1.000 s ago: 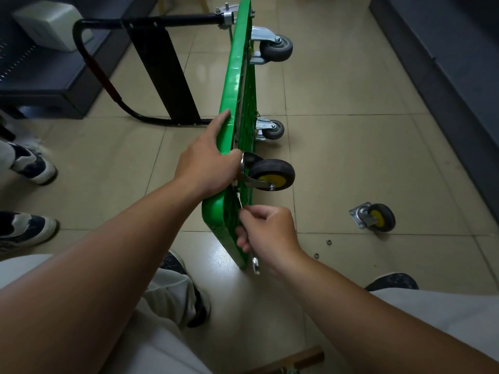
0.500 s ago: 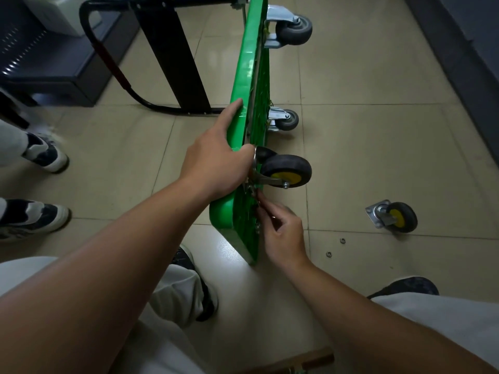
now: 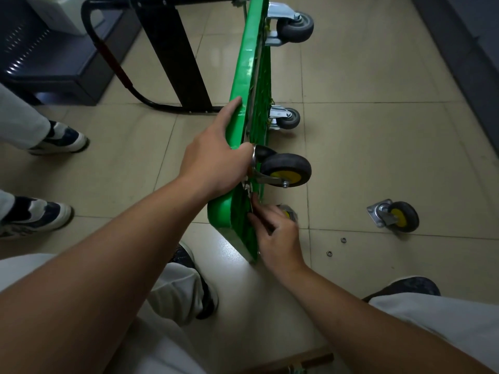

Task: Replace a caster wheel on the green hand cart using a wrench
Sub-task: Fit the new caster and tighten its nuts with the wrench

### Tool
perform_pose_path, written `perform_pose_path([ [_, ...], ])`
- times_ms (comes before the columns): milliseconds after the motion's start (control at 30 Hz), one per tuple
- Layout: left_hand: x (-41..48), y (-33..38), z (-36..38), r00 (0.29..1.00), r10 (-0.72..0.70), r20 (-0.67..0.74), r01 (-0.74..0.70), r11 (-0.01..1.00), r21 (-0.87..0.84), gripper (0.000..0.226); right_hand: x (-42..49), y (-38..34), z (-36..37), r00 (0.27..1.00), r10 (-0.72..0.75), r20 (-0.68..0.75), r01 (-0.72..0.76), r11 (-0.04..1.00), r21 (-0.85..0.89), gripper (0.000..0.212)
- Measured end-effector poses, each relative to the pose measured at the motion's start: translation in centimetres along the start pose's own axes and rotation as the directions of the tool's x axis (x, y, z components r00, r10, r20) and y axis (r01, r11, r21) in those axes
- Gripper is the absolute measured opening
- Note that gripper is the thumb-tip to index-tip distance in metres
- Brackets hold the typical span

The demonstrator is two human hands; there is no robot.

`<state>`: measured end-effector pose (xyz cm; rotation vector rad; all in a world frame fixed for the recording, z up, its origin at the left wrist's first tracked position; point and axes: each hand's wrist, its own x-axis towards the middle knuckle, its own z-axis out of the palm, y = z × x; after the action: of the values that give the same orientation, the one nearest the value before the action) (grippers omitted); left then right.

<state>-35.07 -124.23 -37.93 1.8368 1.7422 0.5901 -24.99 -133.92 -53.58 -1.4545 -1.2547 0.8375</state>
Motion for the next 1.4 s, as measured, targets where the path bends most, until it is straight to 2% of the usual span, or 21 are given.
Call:
perform_pose_path([
  [100,0.0,-0.1,0.0,1.0,-0.005,0.002,0.005,1.0,0.004,0.075,-0.1,-0.4,0.2,1.0,0.031,0.0,-0.031,1.0,0.004,0.038],
  [200,0.0,-0.1,-0.1,1.0,-0.006,0.001,0.006,1.0,0.005,0.075,-0.1,-2.0,-0.1,0.973,0.218,0.073,-0.226,0.965,0.13,0.031],
  [300,-0.1,0.1,0.1,1.0,-0.01,-0.004,0.01,1.0,0.001,0.075,0.3,-4.5,-0.7,0.946,0.314,0.084,-0.325,0.922,0.212,0.022],
  [433,-0.2,0.1,0.1,1.0,-0.009,-0.007,0.009,1.0,-0.001,0.074,1.8,-8.2,-1.0,0.825,0.552,0.119,-0.557,0.761,0.333,0.028],
  [533,-0.2,0.0,0.0,1.0,-0.007,0.002,0.007,1.0,-0.019,0.074,1.7,-8.9,-1.2,0.782,0.581,0.225,-0.62,0.688,0.377,0.019],
  [633,-0.3,0.0,0.0,1.0,-0.01,0.013,0.011,1.0,-0.028,0.075,-0.2,-7.2,-1.1,0.814,0.527,0.245,-0.581,0.752,0.311,0.026],
  [767,-0.3,0.1,0.0,1.0,-0.012,0.024,0.013,0.999,-0.037,0.077,-2.9,-4.0,-1.1,0.935,0.347,0.067,-0.353,0.908,0.224,0.038],
  [833,-0.3,0.1,0.1,1.0,-0.016,0.027,0.017,0.999,-0.038,0.077,-3.0,-2.4,-1.2,0.965,0.257,-0.06,-0.244,0.956,0.166,0.041],
  [900,-0.2,0.0,0.1,1.0,-0.013,0.027,0.015,0.999,-0.039,0.077,-1.9,-1.8,-1.1,0.973,0.201,-0.11,-0.184,0.972,0.145,0.042],
  [1100,0.0,-0.1,-0.1,1.0,-0.01,0.024,0.01,1.0,-0.013,0.077,0.4,-1.0,-0.4,0.998,0.037,-0.05,-0.032,0.995,0.092,0.038],
  [1267,0.0,0.1,0.0,1.0,-0.014,0.016,0.013,1.0,0.004,0.077,0.0,-0.2,-0.3,0.995,0.085,0.055,-0.091,0.988,0.125,0.042],
  [1400,0.0,0.3,0.1,1.0,-0.021,0.005,0.02,1.0,0.01,0.077,-0.2,-0.2,-0.4,0.994,0.072,0.088,-0.081,0.992,0.098,0.045],
])
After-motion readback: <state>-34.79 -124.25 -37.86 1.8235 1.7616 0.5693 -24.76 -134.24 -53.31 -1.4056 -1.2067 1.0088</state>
